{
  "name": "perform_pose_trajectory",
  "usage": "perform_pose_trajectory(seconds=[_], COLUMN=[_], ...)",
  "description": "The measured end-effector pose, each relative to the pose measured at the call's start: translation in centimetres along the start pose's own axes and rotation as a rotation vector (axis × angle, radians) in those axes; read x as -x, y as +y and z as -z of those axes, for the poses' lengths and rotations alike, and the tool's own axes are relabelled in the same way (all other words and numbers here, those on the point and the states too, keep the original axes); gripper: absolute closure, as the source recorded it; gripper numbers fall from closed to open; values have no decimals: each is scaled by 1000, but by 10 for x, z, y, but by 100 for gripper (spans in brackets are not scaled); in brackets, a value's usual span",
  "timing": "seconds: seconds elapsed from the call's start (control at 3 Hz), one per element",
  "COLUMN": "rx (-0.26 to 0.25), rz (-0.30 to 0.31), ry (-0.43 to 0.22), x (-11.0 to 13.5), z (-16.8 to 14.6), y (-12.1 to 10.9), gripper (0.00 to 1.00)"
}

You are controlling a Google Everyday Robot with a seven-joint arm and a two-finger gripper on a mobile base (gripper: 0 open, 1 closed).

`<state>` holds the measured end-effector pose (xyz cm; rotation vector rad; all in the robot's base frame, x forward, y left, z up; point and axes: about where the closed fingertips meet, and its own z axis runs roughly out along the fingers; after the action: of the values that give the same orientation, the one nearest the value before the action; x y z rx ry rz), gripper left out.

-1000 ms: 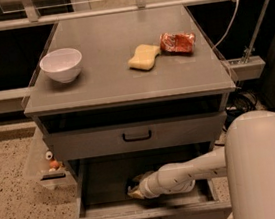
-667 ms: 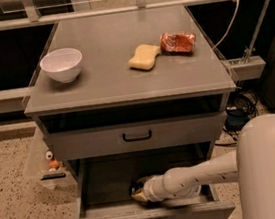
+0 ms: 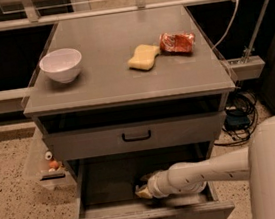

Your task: Pick rxbar chocolate from middle drawer and place on counter

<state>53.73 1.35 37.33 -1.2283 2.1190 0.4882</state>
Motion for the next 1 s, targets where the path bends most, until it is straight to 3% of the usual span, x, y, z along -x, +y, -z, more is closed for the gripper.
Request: perform_pose_trajectory(seconds=[0.33,0.67,1.0], rx=[7,-35,-49], rz=[33,76,71], ry=[0,-28,-67], x=[15,45,60], z=[67,149,203], y=[-3,-14,-16], gripper=[100,100,100])
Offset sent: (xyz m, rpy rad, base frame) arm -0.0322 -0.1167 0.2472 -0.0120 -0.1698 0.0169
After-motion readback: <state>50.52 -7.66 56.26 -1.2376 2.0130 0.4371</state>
